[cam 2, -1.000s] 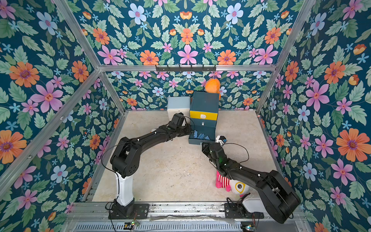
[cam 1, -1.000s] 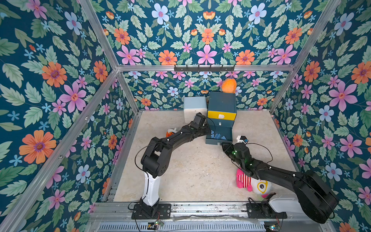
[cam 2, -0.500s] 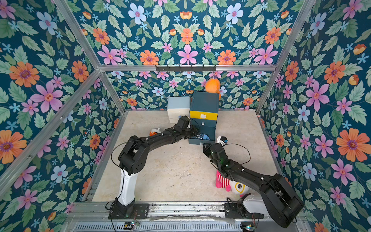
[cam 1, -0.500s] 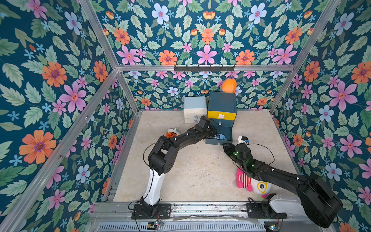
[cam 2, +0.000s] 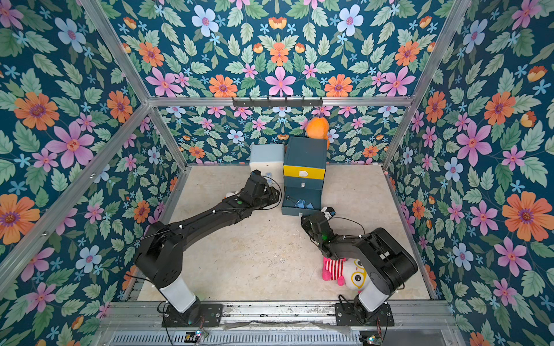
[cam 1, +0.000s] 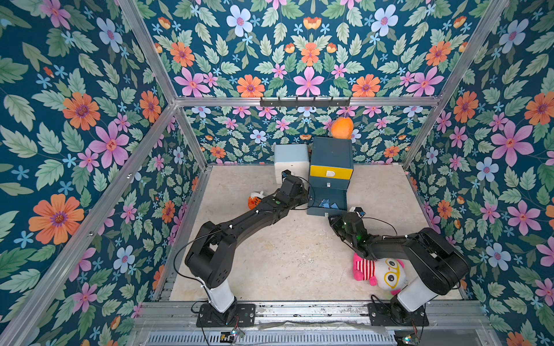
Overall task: Put the binder clips in the drawer according to color
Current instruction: Adjust the binder clip at the drawer, then close the drawer in the storage box.
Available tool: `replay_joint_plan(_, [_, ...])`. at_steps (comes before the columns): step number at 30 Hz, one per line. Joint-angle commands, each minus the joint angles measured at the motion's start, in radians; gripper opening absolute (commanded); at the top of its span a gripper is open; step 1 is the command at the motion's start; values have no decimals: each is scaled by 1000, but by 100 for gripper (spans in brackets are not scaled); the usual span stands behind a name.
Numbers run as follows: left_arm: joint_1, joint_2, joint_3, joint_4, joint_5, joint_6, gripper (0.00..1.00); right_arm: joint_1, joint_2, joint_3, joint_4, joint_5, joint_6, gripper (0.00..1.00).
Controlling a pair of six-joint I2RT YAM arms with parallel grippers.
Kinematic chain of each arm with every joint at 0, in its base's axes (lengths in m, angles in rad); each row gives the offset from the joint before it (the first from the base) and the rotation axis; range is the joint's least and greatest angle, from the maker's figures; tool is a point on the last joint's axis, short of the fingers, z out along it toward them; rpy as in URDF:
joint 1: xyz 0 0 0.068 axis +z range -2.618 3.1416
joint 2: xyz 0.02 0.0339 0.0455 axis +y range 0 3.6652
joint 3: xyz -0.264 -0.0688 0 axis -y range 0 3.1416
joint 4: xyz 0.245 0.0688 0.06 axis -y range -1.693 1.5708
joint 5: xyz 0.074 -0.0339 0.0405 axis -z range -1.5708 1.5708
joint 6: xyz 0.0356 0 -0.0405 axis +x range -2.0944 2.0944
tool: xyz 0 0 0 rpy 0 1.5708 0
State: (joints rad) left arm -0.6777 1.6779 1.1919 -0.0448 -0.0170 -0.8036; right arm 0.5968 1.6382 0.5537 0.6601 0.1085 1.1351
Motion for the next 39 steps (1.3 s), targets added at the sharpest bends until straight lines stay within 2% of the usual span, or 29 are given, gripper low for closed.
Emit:
replay_joint_plan(1, [3,-66,-107,23,-30,12,43,-8,11,48,30,3,34,27])
replay_joint_plan(6, [20,-171,-316,112,-7,-29,43,-37,137,91,94,0,70,26])
replay_joint_plan(12, [25,-325,-517,133,-50,-52,43,-70,232,143,196,19,64,21])
replay_joint_plan(20, [27,-515,-701,87,-103,-92,43,-97,370,214,346,57,66,18])
replay_joint_plan(24, [28,-647,-769,41,-156,-115,46,-112,423,258,386,84,58,17])
replay_joint_plan(30, [28,-865,-819,-90,-262,-129,64,-126,485,319,447,108,80,17])
replay_joint_plan(35, [28,-1007,-821,-194,-320,-128,69,-128,521,351,456,121,111,18])
replay_joint_plan(36, [28,-1030,-819,-212,-333,-129,73,-128,528,355,465,124,115,18])
replay_joint_plan(37, [28,-1053,-818,-226,-343,-125,93,-128,533,357,472,127,119,18])
replay_joint_plan(38, [27,-1073,-817,-240,-354,-122,99,-128,537,360,475,131,124,18])
replay_joint_plan(39, [27,-1093,-814,-255,-367,-120,99,-128,540,364,475,134,126,18])
